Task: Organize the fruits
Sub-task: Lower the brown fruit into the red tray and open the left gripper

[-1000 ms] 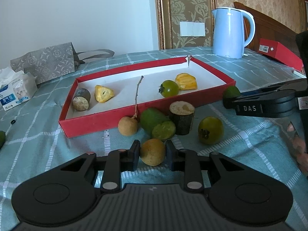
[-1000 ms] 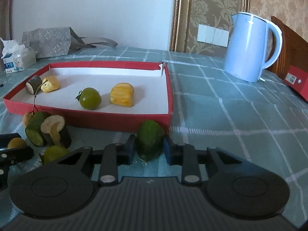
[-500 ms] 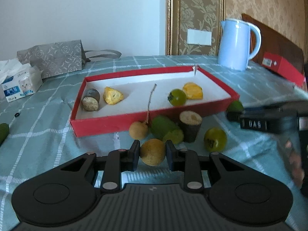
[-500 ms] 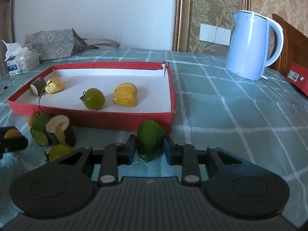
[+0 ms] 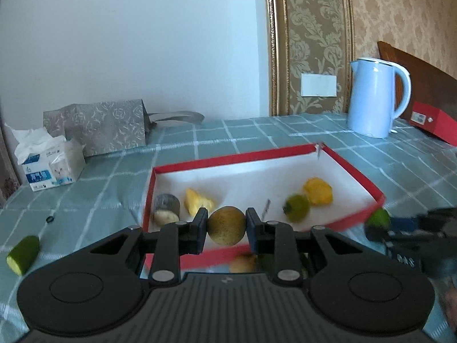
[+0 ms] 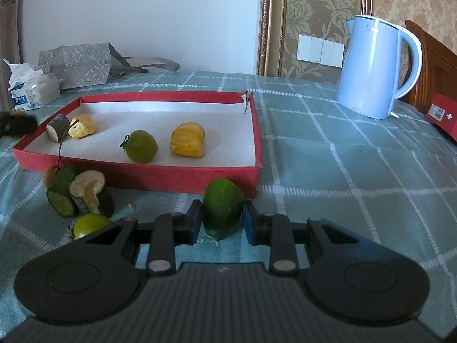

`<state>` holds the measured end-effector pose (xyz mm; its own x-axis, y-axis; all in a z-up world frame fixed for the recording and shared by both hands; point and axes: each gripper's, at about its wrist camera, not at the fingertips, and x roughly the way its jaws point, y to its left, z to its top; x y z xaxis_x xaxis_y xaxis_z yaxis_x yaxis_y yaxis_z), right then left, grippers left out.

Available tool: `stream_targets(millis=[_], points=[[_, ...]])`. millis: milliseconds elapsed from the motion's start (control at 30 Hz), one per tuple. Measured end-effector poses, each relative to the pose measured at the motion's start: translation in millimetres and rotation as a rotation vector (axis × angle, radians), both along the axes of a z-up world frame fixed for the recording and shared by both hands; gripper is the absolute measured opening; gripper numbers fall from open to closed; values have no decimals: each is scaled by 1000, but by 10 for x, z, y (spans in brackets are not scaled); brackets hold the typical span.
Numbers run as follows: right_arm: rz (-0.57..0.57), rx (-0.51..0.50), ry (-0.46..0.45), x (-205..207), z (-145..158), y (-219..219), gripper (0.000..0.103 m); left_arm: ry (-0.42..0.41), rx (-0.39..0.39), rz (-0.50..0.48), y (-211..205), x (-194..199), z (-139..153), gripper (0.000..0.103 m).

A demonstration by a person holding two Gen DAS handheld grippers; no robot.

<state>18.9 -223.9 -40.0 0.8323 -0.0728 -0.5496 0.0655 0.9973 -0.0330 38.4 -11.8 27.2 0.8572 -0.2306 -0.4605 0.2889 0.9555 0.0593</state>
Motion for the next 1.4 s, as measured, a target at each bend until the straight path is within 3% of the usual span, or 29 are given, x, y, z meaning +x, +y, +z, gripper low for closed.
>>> stream_targets(millis=[433,667,867,933,1000,1167,1267,1400], points=[[1,-6,4,11,-10,9,28,65,14,32,-127,583,-153,28],[1,-5,5,19,-12,10,28,129,23,1,-252,938,-259,28],[2,-6,5,22,-10,13,28,137,56,-8,-376,1067,-334,29],[3,-8,6,26,-9,13,29,146,53,-22,-391,1086,-352,35],[4,-6,6,27,-9,10,29,134,40,-41,-389,1061,-348,54],[4,-2,6,31,-6,2,29,43,27,17,-313,896,-290,79],[5,-2,6,37,-3,-5,29,4,26,85,-196,794,-255,81],[5,-2,6,33,-3,-4,29,-9,-38,195,70,653,-203,81]])
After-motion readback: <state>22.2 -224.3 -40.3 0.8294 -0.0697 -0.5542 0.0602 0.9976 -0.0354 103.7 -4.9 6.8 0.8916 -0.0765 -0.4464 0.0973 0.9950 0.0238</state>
